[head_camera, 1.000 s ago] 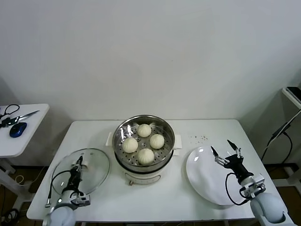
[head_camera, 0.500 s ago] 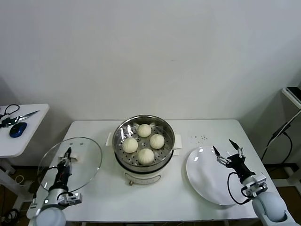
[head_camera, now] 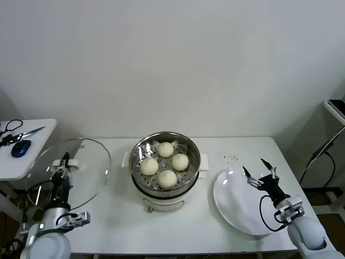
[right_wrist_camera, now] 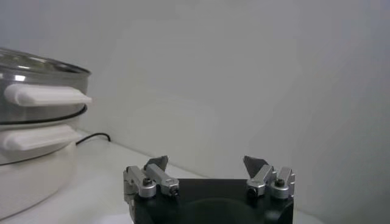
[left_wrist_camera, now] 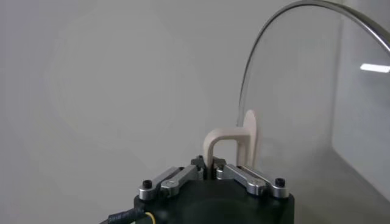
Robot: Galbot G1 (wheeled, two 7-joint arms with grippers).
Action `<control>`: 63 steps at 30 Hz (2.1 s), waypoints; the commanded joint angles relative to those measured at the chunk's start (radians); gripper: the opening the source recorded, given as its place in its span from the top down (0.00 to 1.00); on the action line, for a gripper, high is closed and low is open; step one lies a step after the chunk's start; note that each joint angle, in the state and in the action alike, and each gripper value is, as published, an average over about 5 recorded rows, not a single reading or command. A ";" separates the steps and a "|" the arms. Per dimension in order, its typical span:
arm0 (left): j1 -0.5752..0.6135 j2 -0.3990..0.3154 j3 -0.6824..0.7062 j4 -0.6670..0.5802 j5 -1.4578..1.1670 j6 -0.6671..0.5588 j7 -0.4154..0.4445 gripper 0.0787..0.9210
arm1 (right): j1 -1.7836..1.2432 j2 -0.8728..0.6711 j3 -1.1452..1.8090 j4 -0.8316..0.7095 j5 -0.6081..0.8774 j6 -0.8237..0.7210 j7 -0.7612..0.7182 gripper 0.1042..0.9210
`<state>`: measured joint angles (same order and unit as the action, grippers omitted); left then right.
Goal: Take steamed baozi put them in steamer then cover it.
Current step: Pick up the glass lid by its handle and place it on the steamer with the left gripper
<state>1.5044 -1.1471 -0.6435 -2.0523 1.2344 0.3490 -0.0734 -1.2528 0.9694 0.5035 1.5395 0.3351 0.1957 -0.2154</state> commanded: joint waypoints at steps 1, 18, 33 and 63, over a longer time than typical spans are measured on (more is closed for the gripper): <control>-0.154 0.233 0.283 -0.156 -0.029 0.287 0.179 0.92 | 0.017 0.001 -0.012 -0.027 -0.012 0.003 0.000 0.12; -0.561 -0.038 0.739 -0.022 0.230 0.429 0.499 0.92 | 0.012 0.005 0.028 -0.046 -0.027 0.013 0.003 0.12; -0.567 -0.254 0.820 0.134 0.261 0.436 0.401 0.92 | -0.008 0.006 0.071 -0.049 -0.043 0.020 0.001 0.12; -0.578 -0.254 0.791 0.268 0.285 0.436 0.371 0.92 | 0.007 0.020 0.069 -0.072 -0.069 0.034 -0.010 0.12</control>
<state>0.9326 -1.3935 0.1420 -1.8099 1.5258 0.7362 0.3065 -1.2467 0.9889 0.5713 1.4686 0.2702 0.2286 -0.2244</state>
